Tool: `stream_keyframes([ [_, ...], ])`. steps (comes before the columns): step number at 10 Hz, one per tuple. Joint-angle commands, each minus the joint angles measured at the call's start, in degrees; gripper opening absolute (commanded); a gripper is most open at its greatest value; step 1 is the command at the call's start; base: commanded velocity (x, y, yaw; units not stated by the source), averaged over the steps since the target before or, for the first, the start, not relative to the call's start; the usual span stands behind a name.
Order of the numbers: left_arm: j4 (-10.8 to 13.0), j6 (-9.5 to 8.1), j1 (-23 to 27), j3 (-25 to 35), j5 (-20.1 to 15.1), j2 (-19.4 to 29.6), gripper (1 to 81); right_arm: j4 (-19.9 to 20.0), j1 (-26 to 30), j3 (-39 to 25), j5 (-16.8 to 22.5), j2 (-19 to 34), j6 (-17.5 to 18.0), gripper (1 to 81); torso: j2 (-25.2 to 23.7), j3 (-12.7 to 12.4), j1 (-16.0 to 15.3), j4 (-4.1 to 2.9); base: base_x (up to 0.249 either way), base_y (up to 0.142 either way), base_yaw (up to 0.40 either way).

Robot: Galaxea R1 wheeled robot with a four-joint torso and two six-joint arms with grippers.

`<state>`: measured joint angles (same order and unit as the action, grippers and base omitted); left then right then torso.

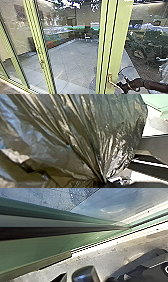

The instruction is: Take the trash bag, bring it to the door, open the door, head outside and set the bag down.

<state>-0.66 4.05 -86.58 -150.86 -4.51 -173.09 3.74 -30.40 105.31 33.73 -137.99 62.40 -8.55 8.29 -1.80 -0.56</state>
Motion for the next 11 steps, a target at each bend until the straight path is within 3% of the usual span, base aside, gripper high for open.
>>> stream_keyframes([
  [1,-0.3,-0.09,2.4,0.3,-3.8,-0.3,1.0,-3.0,-1.0,0.4,13.3,-2.3,-0.4,81.1,0.0,0.0,0.0,0.00,0.000,0.000,0.000],
  [5,-0.2,-0.09,2.2,0.3,-3.8,-0.4,1.0,-6.9,-6.4,7.2,15.1,-8.0,-0.6,81.1,0.0,0.0,0.0,0.00,0.000,0.000,0.000],
  [7,-0.3,-0.09,2.2,0.2,-3.8,-0.3,1.0,-6.7,-7.8,12.0,16.5,-11.7,-0.7,81.1,0.0,0.0,0.0,0.00,0.000,0.000,0.000],
  [11,-0.4,-0.09,2.2,0.3,-3.9,-0.3,1.0,-6.7,-8.8,12.9,15.7,-12.7,-2.5,81.1,-0.1,-0.2,0.1,0.09,0.000,0.000,0.000],
])
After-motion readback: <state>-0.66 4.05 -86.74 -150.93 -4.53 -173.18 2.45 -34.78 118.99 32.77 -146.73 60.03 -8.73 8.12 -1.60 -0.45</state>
